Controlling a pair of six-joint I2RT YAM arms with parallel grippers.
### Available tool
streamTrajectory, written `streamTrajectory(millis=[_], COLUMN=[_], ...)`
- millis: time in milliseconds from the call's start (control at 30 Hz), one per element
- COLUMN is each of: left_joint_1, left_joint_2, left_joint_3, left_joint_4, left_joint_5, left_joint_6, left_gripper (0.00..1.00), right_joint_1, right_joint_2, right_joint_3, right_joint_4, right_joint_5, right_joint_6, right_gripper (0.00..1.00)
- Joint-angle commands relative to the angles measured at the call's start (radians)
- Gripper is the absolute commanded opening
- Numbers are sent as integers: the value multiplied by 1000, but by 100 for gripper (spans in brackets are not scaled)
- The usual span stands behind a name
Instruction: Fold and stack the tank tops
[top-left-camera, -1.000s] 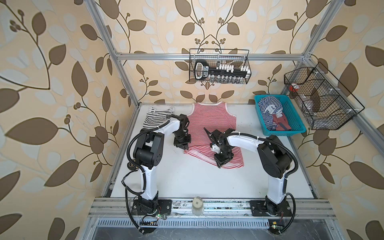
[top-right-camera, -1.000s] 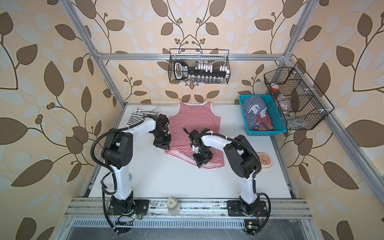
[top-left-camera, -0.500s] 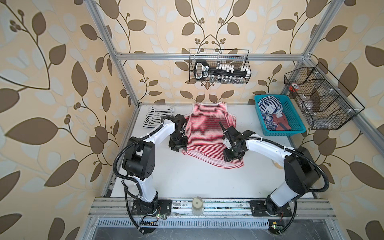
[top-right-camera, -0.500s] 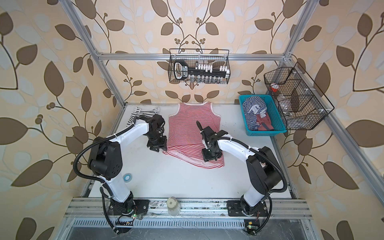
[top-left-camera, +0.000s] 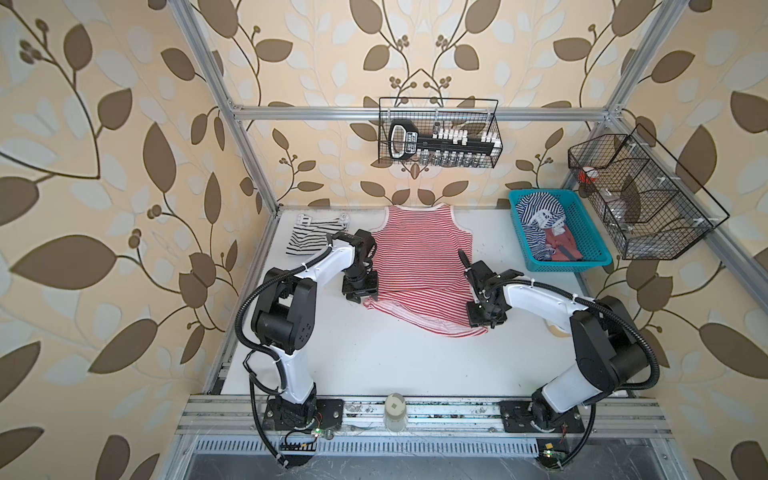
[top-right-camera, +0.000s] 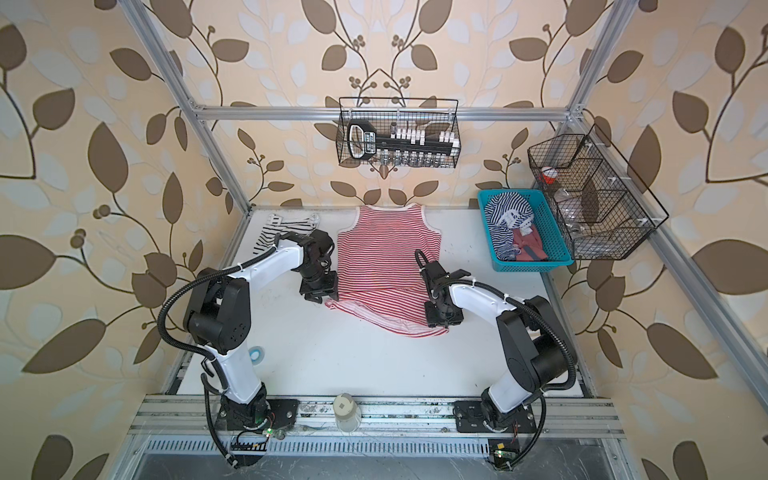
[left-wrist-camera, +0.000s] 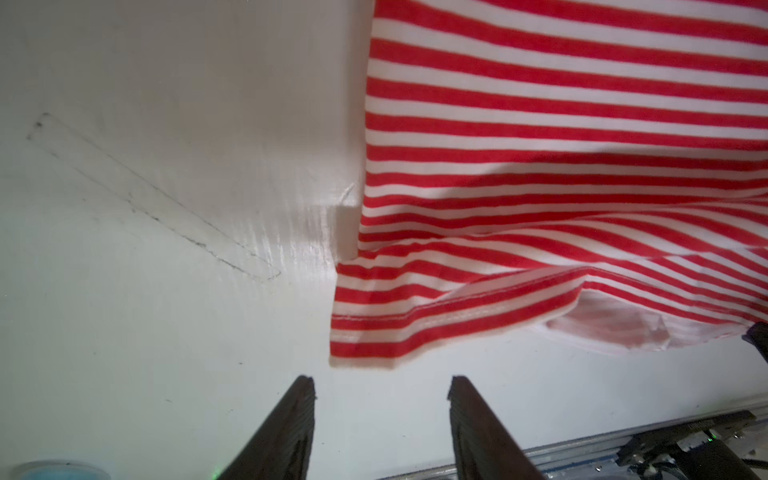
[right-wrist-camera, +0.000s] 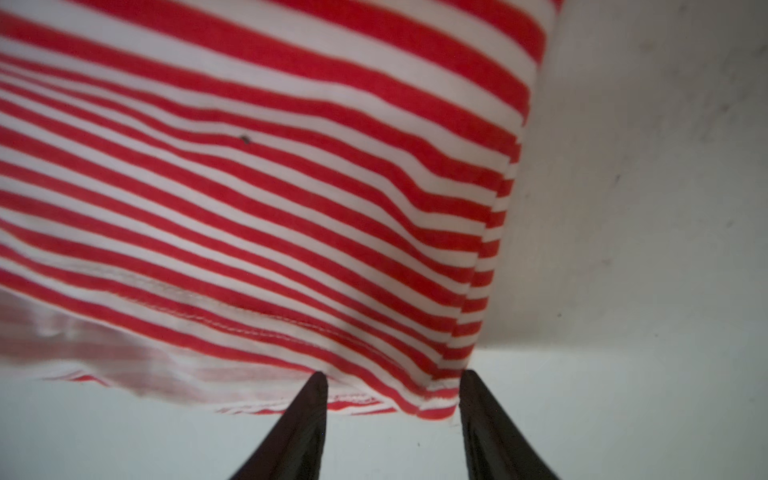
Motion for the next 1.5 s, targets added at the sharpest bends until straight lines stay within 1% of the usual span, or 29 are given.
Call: streamTrajectory(millis=[0,200,233,400,433,633,800,1033,1100,1200,1300,1400,1467], left_joint_1=[-9,-8,-8,-7,-7,-8,-9,-15,-17,-20,-26,-36,-42], left_joint_2=[-7,-9,-9,-11,-12,-26,-25,-13,-7,1,2,2,1], left_joint_3=[-14,-26,-28,-32,-32,-38,-51,-82,-91,-99,-108,-114,-121], left_joint_4=[3,3,3,1,-1,-10,-2,12,20,35,53,68,76], left_joint_5=[-23,-26,-26,-30,-32,-46,-46,-53,-55,-49,-29,-7,6], left_joint_6=[-26,-26,-25,-25,-22,-16,-14,-14,-18,-26,-34,-39,-38], left_gripper=[54,54,54,54,54,54,52,50,47,40,34,27,21], right_joint_1=[-7,-10,-10,-23,-26,-53,-100,-189,-210,-231,-242,-244,-243], right_joint_2=[13,25,24,12,5,-92,-170,-208,-221,-235,-239,-227,-216], right_joint_3=[-8,-11,-12,-24,-25,-28,-50,-109,-123,-135,-142,-145,-149], right_joint_4=[37,37,35,24,19,-11,-7,3,7,10,16,20,26], right_joint_5=[20,30,32,35,37,15,-63,-132,-148,-161,-186,-198,-200], right_joint_6=[28,33,32,29,30,36,42,34,34,33,30,26,25], right_gripper=[47,23,21,1,0,0,0,0,0,0,0,0,0])
